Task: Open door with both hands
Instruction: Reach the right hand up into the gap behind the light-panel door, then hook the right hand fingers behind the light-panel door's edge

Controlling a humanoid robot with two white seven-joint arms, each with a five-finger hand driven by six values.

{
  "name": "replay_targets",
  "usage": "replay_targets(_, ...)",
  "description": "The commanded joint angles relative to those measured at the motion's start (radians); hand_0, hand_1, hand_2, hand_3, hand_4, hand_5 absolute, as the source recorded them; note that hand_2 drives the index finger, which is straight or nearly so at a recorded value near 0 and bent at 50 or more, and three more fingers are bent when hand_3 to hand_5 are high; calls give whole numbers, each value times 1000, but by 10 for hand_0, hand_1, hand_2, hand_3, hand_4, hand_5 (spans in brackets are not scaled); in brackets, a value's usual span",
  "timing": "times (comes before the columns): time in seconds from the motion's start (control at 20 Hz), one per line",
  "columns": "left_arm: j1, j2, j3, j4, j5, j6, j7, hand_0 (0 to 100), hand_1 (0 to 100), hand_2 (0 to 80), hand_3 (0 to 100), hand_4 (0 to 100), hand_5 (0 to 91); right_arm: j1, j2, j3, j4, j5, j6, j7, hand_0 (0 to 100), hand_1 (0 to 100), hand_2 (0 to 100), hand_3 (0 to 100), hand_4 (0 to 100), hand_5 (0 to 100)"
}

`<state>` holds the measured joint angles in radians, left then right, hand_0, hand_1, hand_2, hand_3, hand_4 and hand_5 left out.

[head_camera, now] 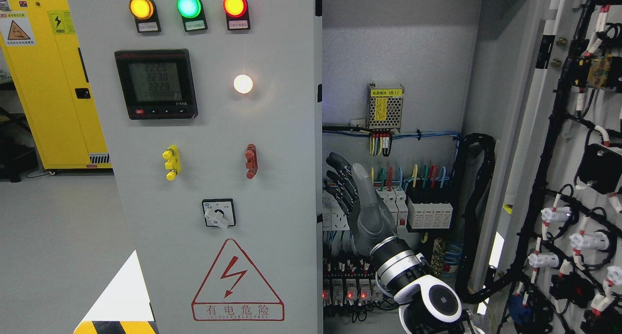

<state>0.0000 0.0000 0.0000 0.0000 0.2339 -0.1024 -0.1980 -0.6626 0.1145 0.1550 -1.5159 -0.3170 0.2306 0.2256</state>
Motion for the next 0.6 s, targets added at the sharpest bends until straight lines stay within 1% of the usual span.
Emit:
replay_targets(0.0, 12, 11, 31, -3, -1, 0, 0, 0, 0, 0, 0, 0, 0, -35, -7, -43, 81, -42, 4, 27, 216, 0, 0, 0, 0, 0)
replay_targets(0.05, 12, 9, 31, -3, 1, 0, 0, 0, 0, 0, 0, 0, 0, -45, -13, -58, 103, -43, 4, 56, 216, 0, 0, 0, 0, 0)
replay_targets(0.1, 12, 9, 31, -3, 1, 0, 0, 0, 0, 0, 0, 0, 0, -48, -21, -69, 115, -43, 3, 111, 217, 0, 0, 0, 0, 0)
replay_targets(0.15, 12, 9, 31, -5, 1, 0, 0, 0, 0, 0, 0, 0, 0, -49, -22, -69, 118, -42, 4, 153, 217, 0, 0, 0, 0, 0)
replay_targets(0.2, 12, 9, 31, -5, 1, 0, 0, 0, 0, 0, 0, 0, 0, -54, -22, -71, 118, -42, 4, 165, 217, 0, 0, 0, 0, 0)
replay_targets(0.25, 12, 9, 31, -5, 1, 0, 0, 0, 0, 0, 0, 0, 0, -57, -22, -72, 121, -42, 4, 166, 217, 0, 0, 0, 0, 0)
replay_targets(0.4, 11, 15, 29, -5, 1, -2, 0, 0, 0, 0, 0, 0, 0, -68, -26, -74, 146, -43, 4, 189, 215, 0, 0, 0, 0, 0)
replay_targets(0.55, 11, 15, 31, -5, 1, -2, 0, 0, 0, 0, 0, 0, 0, -72, -26, -90, 158, -43, 6, 231, 215, 0, 0, 0, 0, 0)
